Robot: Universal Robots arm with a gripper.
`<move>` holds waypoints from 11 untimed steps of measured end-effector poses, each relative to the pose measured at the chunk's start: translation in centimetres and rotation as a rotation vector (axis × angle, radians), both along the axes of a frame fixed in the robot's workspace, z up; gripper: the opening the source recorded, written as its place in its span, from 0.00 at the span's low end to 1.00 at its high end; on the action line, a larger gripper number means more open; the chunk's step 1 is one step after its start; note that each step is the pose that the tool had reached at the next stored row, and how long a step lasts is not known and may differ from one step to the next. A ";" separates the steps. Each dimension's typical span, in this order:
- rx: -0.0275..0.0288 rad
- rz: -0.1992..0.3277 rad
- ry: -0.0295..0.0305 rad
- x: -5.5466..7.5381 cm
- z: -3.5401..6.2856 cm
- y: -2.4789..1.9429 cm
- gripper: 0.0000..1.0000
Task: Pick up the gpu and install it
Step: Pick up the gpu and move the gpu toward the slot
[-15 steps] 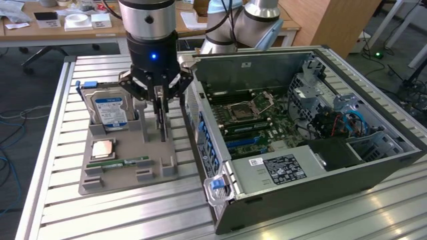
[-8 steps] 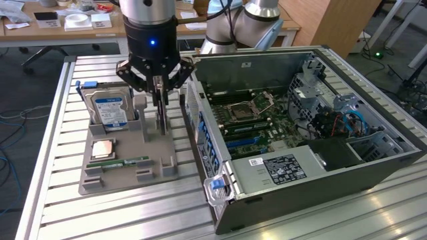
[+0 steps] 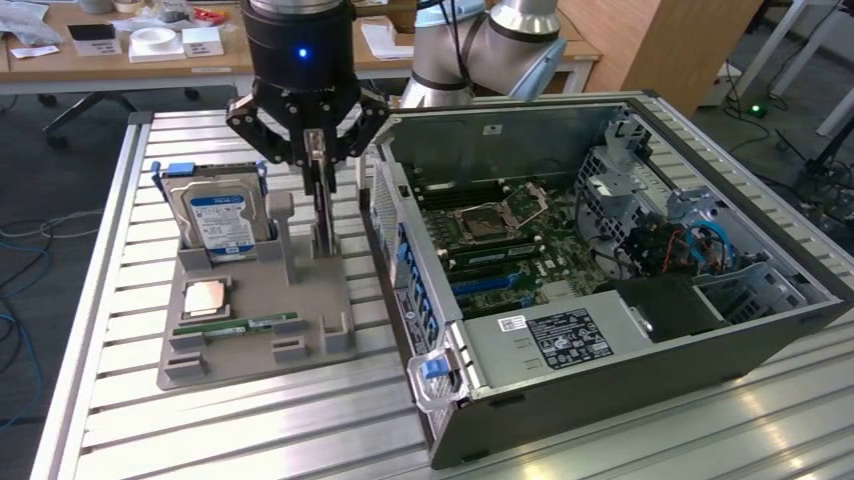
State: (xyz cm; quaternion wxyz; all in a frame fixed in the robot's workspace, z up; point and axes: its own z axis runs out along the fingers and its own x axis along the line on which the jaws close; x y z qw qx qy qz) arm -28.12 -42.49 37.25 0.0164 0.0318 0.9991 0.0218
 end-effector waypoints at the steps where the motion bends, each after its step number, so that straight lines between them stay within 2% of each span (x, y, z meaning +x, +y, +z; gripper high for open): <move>1: 0.0000 0.000 -0.0002 0.0 0.29 0.00 0.26; 6: 0.0000 0.000 -0.0011 0.0 1.72 0.00 0.26; 11: -0.0001 0.000 -0.0017 0.0 2.59 0.00 0.26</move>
